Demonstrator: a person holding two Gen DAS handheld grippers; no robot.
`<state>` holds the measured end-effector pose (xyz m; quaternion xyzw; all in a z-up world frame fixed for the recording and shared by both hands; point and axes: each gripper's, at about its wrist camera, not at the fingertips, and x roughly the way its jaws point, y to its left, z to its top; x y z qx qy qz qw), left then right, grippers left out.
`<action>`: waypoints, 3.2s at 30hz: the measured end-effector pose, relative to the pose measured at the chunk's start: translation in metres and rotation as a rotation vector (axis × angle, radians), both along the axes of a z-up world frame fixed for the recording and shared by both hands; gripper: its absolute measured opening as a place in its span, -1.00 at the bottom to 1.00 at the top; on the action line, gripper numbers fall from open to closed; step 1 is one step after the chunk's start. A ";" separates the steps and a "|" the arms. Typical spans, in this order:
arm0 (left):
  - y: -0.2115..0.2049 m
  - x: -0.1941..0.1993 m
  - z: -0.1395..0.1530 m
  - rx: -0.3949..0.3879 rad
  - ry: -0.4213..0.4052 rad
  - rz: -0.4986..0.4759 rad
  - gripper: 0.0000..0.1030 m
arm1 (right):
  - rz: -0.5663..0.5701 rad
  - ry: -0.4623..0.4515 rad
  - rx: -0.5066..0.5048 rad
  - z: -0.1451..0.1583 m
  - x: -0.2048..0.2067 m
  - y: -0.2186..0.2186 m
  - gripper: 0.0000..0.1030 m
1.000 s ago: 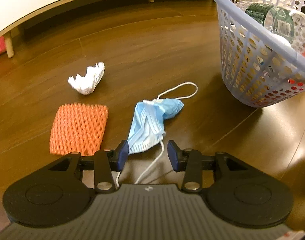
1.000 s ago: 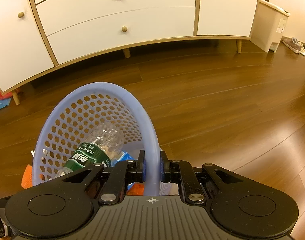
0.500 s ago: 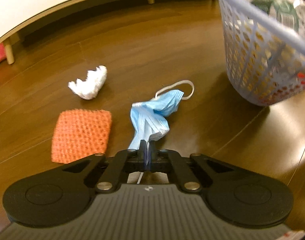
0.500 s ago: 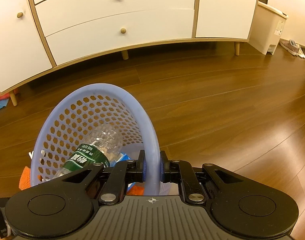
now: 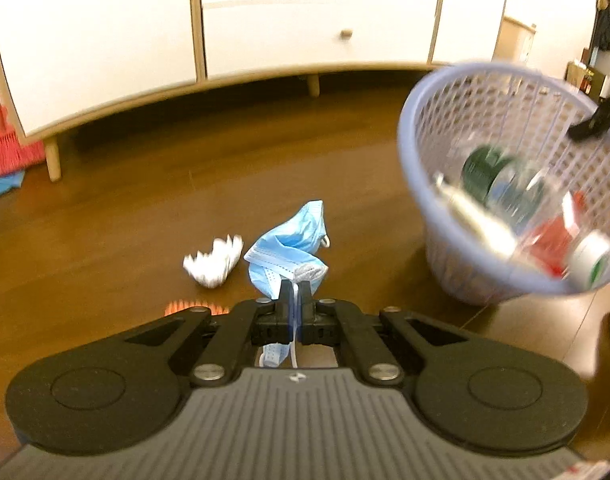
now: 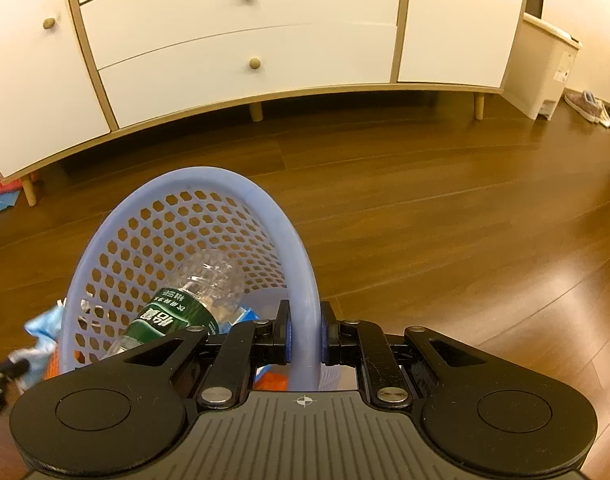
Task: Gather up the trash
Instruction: 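Grasp the blue face mask with the left gripper, then carry the mask into the wastebasket and open the left gripper, then move the left gripper to the orange mesh sleeve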
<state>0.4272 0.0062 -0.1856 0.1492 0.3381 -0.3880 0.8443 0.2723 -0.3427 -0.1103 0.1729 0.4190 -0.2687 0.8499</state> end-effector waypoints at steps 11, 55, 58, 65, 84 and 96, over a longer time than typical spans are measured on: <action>-0.027 -0.025 0.062 -0.109 -0.070 -0.090 -1.00 | -0.008 -0.003 0.017 -0.001 -0.001 -0.002 -0.82; -0.091 -0.069 0.101 -0.204 -0.109 -0.291 -1.00 | -0.008 -0.006 0.054 -0.004 -0.002 -0.013 -0.82; -0.099 -0.068 0.099 -0.195 -0.111 -0.297 -1.00 | -0.008 -0.006 0.053 -0.004 -0.002 -0.013 -0.82; -0.114 -0.052 0.085 -0.166 -0.055 -0.238 -0.46 | -0.009 -0.006 0.054 -0.004 -0.002 -0.013 -0.82; -0.082 -0.038 0.077 -0.135 -0.045 -0.165 -0.29 | -0.011 0.000 0.048 -0.005 0.000 -0.012 -0.82; -0.063 -0.026 0.075 -0.138 -0.041 -0.110 -0.29 | -0.010 -0.001 0.052 -0.004 0.000 -0.011 -0.82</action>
